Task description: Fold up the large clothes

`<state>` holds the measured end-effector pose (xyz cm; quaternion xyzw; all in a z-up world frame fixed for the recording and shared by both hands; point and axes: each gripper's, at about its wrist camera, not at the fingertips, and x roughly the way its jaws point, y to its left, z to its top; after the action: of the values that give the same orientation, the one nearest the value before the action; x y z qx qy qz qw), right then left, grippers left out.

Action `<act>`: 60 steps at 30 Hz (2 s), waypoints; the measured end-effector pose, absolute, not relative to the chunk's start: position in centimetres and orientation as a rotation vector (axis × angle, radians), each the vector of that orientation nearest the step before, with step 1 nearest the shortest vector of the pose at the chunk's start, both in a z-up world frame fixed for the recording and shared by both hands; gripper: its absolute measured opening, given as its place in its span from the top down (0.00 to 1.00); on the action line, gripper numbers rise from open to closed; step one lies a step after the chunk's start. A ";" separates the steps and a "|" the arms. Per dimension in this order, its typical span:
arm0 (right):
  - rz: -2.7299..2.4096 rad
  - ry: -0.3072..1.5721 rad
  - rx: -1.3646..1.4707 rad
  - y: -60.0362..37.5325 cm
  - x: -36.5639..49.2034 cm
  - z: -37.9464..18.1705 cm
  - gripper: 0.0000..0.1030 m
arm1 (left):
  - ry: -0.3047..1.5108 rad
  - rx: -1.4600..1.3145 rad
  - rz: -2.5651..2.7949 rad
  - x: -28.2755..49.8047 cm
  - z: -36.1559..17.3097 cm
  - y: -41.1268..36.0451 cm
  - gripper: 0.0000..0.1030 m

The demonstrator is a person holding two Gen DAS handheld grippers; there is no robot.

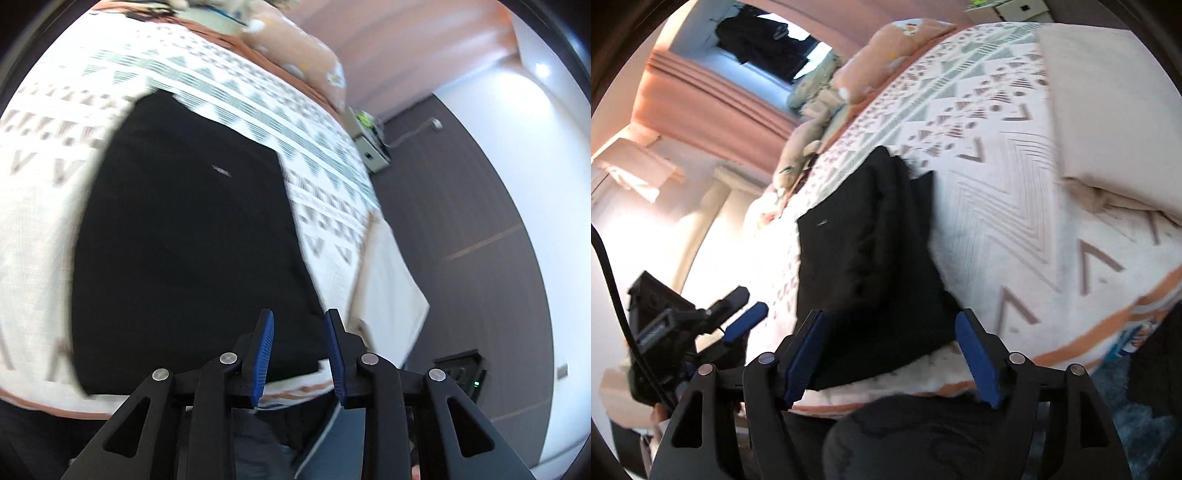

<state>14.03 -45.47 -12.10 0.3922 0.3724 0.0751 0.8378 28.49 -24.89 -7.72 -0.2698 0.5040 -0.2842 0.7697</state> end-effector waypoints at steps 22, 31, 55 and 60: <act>0.168 0.747 0.807 -41.4 17.6 -12.9 0.89 | 0.996 -0.591 -0.335 27.3 -8.1 -11.5 0.10; 0.222 0.711 0.901 -44.0 15.3 -15.8 0.91 | 1.096 -0.511 -0.369 28.7 -11.3 -15.1 0.35; 0.247 0.769 0.956 -46.8 13.8 -21.8 0.89 | 1.231 -0.420 -0.368 30.5 -16.9 -20.0 0.47; 0.146 0.798 0.832 -47.6 12.5 -18.7 0.59 | 1.218 -0.406 -0.363 30.6 -16.3 -19.7 0.47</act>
<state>12.47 -47.61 -18.71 0.3929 0.3769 0.0688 0.8360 30.64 -19.73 -16.34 -0.1883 0.5648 -0.1681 0.7856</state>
